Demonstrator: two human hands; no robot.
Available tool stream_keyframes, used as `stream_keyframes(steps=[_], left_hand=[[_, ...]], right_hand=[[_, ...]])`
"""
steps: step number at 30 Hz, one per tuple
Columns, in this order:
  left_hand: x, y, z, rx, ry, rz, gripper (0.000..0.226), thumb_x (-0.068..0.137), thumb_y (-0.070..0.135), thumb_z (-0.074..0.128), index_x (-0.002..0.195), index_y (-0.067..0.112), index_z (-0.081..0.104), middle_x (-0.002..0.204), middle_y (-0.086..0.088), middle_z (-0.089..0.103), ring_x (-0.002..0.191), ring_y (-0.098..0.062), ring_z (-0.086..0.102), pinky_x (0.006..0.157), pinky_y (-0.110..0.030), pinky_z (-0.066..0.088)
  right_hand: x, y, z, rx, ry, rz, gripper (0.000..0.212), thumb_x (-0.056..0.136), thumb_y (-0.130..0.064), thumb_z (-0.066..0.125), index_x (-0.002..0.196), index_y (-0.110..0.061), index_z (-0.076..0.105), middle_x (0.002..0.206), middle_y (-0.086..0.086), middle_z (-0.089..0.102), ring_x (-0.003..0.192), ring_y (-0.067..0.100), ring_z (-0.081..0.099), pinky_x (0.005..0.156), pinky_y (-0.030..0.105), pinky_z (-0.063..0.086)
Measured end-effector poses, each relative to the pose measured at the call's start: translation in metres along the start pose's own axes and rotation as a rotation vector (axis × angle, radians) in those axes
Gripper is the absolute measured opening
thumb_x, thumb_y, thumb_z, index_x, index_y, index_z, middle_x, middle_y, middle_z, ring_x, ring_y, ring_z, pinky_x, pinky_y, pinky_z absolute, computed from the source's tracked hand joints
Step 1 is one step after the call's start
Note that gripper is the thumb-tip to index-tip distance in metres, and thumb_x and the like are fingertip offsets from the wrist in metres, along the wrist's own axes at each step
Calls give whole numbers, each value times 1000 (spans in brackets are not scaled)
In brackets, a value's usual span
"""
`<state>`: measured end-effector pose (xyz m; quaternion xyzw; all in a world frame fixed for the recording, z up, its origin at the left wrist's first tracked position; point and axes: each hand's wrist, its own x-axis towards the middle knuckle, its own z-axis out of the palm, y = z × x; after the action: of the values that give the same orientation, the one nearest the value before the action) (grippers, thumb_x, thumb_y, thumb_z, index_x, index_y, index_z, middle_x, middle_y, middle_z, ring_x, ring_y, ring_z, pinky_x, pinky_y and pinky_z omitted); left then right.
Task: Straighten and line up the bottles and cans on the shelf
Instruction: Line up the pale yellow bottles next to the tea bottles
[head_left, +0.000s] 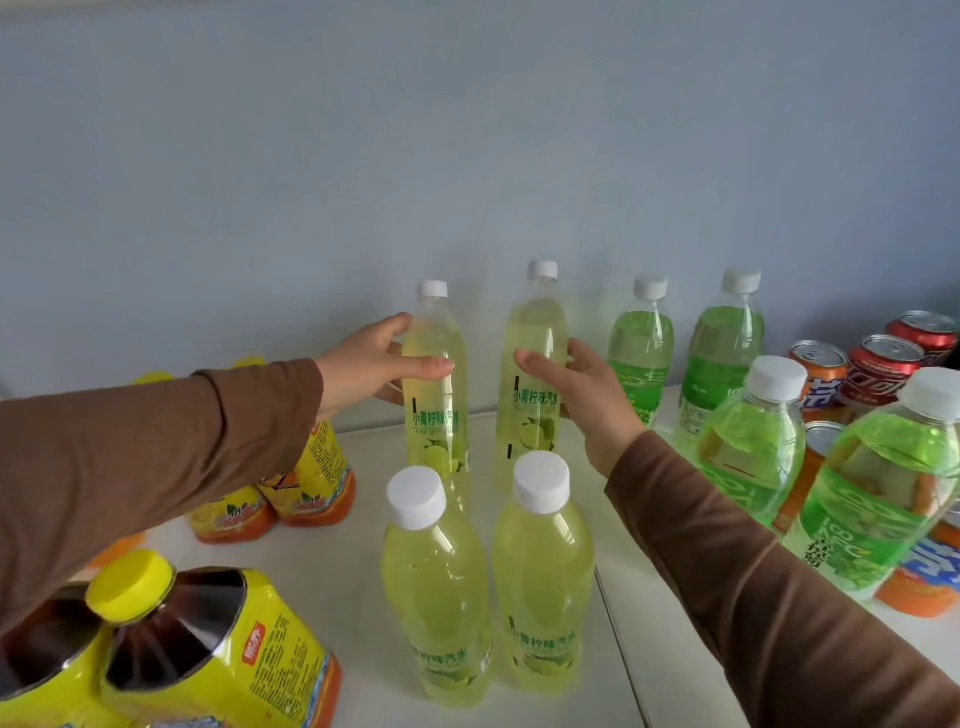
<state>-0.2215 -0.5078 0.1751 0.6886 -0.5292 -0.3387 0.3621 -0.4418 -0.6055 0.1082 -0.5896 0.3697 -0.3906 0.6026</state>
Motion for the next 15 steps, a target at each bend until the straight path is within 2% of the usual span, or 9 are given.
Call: stream_keyframes(steps=[1, 3, 5, 8, 10, 12, 15], left_hand=[[1, 2, -1, -11, 8, -11, 55, 77, 38, 79, 127, 28, 59, 111, -7, 75, 105, -31, 70, 84, -39, 61], [2, 3, -4, -26, 5, -39, 50, 80, 43, 76, 125, 26, 63, 115, -13, 72, 103, -35, 69, 76, -36, 61], [3, 3, -5, -30, -12, -58, 53, 79, 50, 74, 123, 24, 64, 111, -15, 72, 92, -29, 69, 67, -30, 60], [6, 3, -6, -29, -9, -71, 48, 83, 50, 69, 122, 22, 65, 102, -9, 70, 87, -23, 67, 63, -27, 59], [7, 2, -8, -21, -12, -72, 47, 83, 48, 70, 122, 24, 65, 105, -11, 73, 89, -26, 70, 66, -29, 59], [7, 1, -10, -16, -15, -63, 48, 80, 45, 76, 123, 27, 65, 110, -11, 74, 97, -31, 72, 71, -32, 61], [5, 3, -11, -6, -10, -14, 50, 80, 32, 80, 126, 29, 59, 108, -5, 76, 97, -22, 74, 74, -30, 62]], right_hand=[[-1, -4, 1, 13, -8, 30, 90, 73, -54, 81, 147, -20, 44, 136, -3, 57, 124, 20, 55, 104, 44, 45], [0, -8, 3, 34, -47, 74, 69, 78, -54, 76, 136, -22, 56, 127, -7, 65, 119, 19, 60, 89, 37, 48], [-1, -11, 4, 57, -83, 101, 48, 81, -52, 74, 120, -25, 68, 111, -4, 76, 103, 18, 71, 73, 30, 51], [3, -11, 4, 68, -95, 115, 42, 82, -51, 73, 115, -25, 70, 104, -2, 78, 89, 15, 75, 64, 25, 54], [4, -11, 4, 50, -97, 101, 45, 82, -51, 74, 117, -24, 68, 106, -2, 77, 91, 14, 73, 66, 25, 53], [7, -8, 4, 11, -80, 67, 57, 78, -53, 77, 124, -23, 62, 115, -2, 73, 101, 14, 68, 76, 30, 50], [10, -4, 6, -16, -85, 8, 62, 72, -45, 85, 123, -23, 58, 114, 3, 71, 104, 19, 69, 88, 39, 53]])
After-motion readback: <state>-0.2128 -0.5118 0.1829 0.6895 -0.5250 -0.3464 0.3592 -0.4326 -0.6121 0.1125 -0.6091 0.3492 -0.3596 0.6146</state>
